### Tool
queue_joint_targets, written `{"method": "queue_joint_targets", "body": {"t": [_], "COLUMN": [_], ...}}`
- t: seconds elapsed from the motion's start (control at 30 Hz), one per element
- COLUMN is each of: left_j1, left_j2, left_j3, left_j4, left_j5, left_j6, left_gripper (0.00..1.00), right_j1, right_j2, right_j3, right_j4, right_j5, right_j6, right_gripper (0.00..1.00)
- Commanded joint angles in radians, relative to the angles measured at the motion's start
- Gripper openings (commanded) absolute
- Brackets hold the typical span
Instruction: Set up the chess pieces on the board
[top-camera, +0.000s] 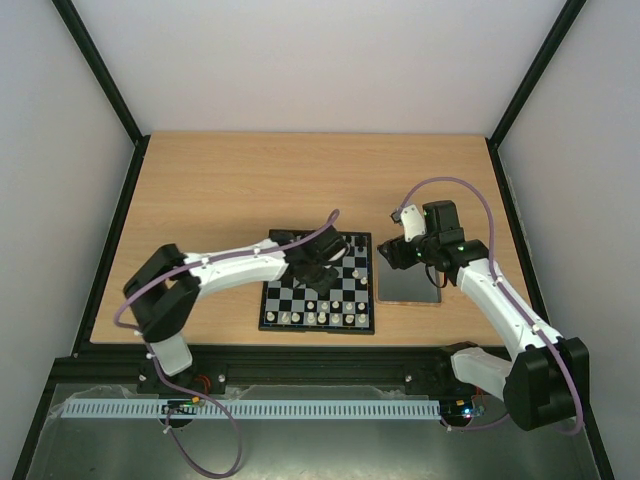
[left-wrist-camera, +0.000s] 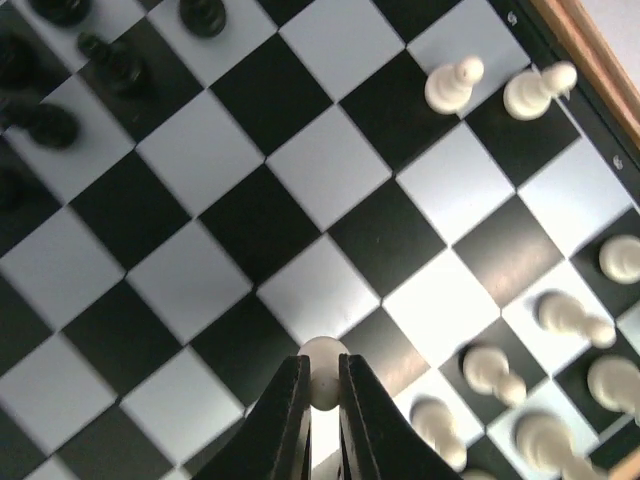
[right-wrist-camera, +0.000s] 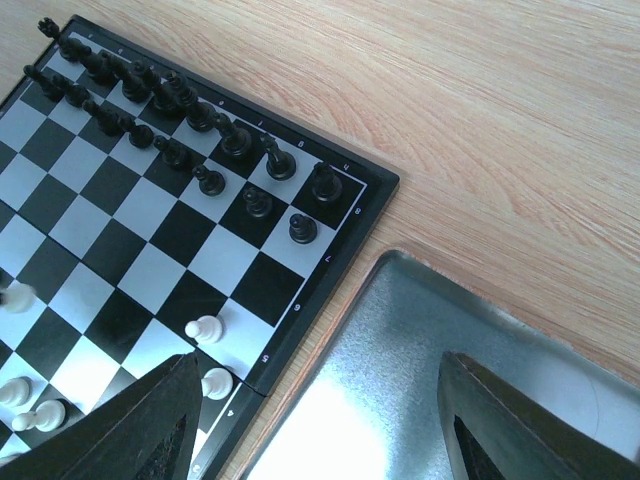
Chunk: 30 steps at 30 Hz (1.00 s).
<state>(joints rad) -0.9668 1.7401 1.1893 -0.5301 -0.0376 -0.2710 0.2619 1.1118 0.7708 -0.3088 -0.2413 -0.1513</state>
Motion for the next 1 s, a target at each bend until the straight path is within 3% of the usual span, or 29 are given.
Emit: {"method": "queue_joint_targets", "body": {"t": [0.0, 0.37, 0.97], "left_j1": [-0.006, -0.006, -0.009], "left_j2": [-0.109, -0.2, -0.178], "left_j3": [-0.08, -0.216, -0.266], "left_j4": [-0.066, -0.093, -0.062], "left_j5": [-0.021, 0.001, 0.07], "left_j6": [-0.024, -0.06, -0.059], "left_gripper": [0.09, 0.09, 0.12], "right_j1": [-0.003, -0.003, -0.003], "right_j2": [0.011, 0.019, 0.035], "right_j3": [-0.005, -0.005, -0.005], "right_j4": [-0.012, -0.019, -0.02], "right_j5": [-0.02, -0.029, -0.032], "right_j6": [-0.012, -0.016, -0.021], "right_gripper": [0.65, 0.65, 0.66]}}
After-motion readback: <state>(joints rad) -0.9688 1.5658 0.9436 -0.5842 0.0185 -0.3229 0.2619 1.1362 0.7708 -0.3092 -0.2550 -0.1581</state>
